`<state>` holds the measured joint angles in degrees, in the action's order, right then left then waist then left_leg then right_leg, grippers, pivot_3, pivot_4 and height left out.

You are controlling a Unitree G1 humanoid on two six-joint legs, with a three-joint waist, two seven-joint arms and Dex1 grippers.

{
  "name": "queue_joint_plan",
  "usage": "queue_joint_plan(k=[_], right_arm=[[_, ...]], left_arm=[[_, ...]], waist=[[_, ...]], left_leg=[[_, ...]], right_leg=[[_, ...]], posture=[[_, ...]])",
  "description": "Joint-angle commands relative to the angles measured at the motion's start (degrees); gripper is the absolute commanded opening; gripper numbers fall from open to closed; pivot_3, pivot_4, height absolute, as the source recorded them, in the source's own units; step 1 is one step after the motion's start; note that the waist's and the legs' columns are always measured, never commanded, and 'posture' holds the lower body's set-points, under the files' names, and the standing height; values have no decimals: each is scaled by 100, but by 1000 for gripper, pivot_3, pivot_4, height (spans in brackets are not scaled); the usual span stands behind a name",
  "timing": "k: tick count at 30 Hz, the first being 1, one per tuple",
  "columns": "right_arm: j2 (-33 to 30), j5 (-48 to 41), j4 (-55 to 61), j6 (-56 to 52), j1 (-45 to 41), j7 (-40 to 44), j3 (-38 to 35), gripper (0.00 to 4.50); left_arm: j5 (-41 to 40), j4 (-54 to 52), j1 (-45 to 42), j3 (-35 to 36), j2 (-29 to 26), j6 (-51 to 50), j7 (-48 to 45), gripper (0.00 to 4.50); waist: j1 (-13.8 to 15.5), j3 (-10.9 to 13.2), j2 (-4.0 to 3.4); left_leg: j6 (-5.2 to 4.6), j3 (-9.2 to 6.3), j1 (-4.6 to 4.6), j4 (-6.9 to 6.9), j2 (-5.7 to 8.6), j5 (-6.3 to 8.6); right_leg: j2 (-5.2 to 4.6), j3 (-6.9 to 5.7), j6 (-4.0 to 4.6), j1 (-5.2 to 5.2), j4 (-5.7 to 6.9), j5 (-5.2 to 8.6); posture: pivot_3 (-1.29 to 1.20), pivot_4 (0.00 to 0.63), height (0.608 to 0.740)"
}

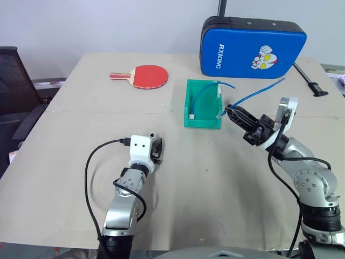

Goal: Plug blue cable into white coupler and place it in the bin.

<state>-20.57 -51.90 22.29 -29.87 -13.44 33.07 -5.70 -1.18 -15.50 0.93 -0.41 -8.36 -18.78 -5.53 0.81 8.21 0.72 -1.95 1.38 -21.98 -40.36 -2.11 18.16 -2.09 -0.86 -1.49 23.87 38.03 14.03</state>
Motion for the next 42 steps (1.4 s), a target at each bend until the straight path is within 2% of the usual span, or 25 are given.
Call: queue_joint_plan(k=[1, 4, 5, 9, 12, 16, 22, 29, 42], right_arm=[[20, 26, 284, 60, 46, -60, -62, 0], [29, 95, 325, 69, 80, -70, 8, 0], [40, 140, 337, 75, 76, -73, 55, 0], [64, 663, 345, 275, -60, -46, 390, 0], [89, 1199, 286, 548, -201, -16, 669, 0], [190, 2505, -34, 1411, -657, -33, 1308, 0], [928, 3662, -818, 2436, -1412, -282, 1950, 0], [1343, 4018, -1295, 2908, -1687, -263, 2006, 0], [1142, 4843, -1734, 3030, -1752, -242, 2125, 0]], left_arm=[[61, 78, -28, 71, 16, 145, 83, 2477], [125, 203, -74, 0, -82, 348, -1, 2477], [124, 252, -91, -14, -106, 406, -38, 1960], [170, 458, -275, -94, -218, 724, -206, 399], [222, 567, -471, -196, -266, 1003, -347, 358], [401, 537, -903, -430, -272, 1502, -463, 358], [676, 443, -1671, -732, -62, 1819, -385, 358], [687, 339, -1683, -790, -15, 1805, -444, 358], [743, 322, -1618, -902, 1, 1870, -480, 358]], waist=[[0, 0, 0], [-1, 0, 0], [-1, 0, 0], [-1, 0, -1], [-1, 0, -1], [2, 0, 0], [-2, 0, 0], [-2, 0, 0], [-6, 0, -1]], left_leg=[[0, 0, 1, 0, 1, 0], [0, 0, 4, -1, 1, 0], [0, 0, 5, -1, 1, 0], [0, -2, 8, -1, 0, 0], [1, -2, 6, -1, 1, -1], [1, 3, -1, -2, 4, -1], [13, 1, -1, -2, 4, -8], [28, -2, -14, -2, 3, -16], [24, -5, -14, -3, 3, -13]], right_leg=[[0, 0, 0, 0, 1, 0], [3, 0, 0, -2, 3, 0], [6, 0, 0, -2, 5, 0], [11, -1, 1, -2, 9, 0], [17, -3, 1, -2, 8, 0], [14, -12, 0, 3, 2, -1], [15, -20, 0, 4, 4, -1], [10, -32, 0, 14, 0, -1], [9, -42, 0, 14, 5, -1]], posture=[[0, 150, 681], [0, 150, 681], [0, 150, 681], [0, 150, 681], [0, 150, 681], [0, 150, 681], [0, 150, 681], [0, 150, 681], [0, 150, 681]])
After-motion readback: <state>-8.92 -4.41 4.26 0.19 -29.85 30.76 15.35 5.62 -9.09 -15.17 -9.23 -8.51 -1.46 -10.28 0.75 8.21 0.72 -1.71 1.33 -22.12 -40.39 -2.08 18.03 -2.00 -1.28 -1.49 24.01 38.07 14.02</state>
